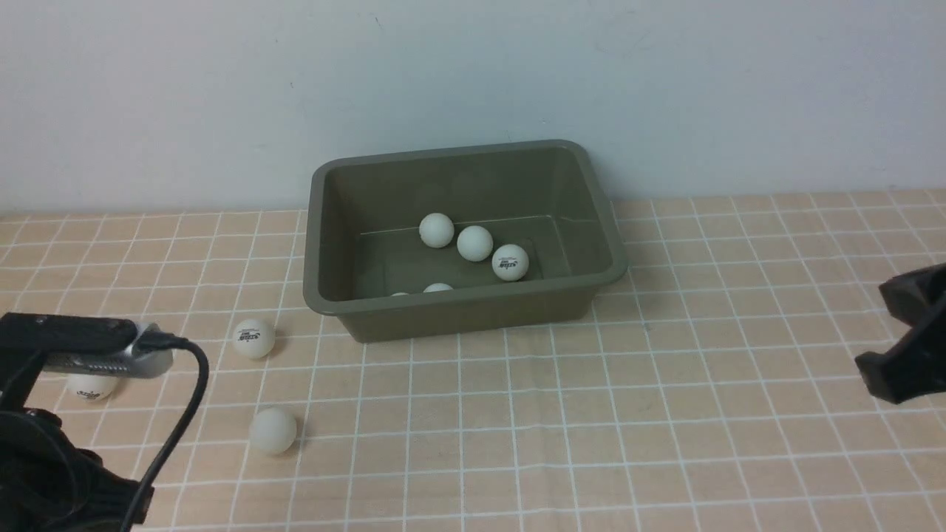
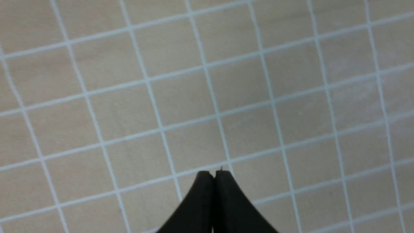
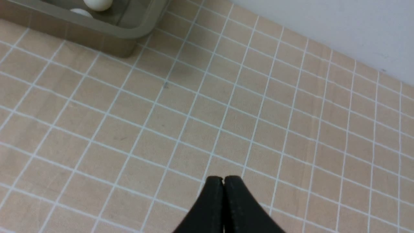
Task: Put the table tennis balls into the box on the light coffee tablecloth.
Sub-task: 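Reach for and grasp a ping pong ball on the table beside the basket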
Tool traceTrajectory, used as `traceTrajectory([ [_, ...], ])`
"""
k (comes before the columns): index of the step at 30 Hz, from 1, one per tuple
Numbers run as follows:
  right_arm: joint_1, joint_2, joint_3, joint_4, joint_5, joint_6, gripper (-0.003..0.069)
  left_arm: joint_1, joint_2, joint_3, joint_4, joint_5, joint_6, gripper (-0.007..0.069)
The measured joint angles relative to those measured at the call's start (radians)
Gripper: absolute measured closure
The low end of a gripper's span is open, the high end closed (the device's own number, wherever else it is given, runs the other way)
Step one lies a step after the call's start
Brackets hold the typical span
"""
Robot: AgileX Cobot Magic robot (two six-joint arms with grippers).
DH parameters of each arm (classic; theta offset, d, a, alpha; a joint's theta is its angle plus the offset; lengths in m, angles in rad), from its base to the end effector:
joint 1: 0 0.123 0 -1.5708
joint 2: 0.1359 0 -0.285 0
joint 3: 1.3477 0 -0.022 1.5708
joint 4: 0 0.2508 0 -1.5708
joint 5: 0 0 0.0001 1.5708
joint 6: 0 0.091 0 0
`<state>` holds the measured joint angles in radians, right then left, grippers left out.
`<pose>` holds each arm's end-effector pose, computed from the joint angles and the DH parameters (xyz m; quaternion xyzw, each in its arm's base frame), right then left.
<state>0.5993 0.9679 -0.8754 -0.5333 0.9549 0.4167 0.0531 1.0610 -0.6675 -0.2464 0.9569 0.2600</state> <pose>0.1656 0.0674 0.3339 -0.1641 0.9089 -0.0782 0.3754 0.1705 -0.0091 0.2490 0.0470 0.9811 -0.0851 0.1673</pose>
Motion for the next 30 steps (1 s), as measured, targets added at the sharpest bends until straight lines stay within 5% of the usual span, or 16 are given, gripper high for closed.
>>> traceTrajectory([
  [10,0.000,-0.033,0.000,-0.049,0.019,0.001,0.0676,0.000,0.000,0.000,-0.046,-0.182,-0.058,0.0620],
  [22,0.000,-0.041,0.000,-0.049,0.019,0.001,0.0676,0.000,0.002,0.000,-0.076,-0.208,-0.054,0.0194],
  [30,0.000,-0.041,0.000,-0.053,0.019,0.001,0.0676,0.000,0.139,0.000,-0.225,-0.258,0.153,0.0123],
])
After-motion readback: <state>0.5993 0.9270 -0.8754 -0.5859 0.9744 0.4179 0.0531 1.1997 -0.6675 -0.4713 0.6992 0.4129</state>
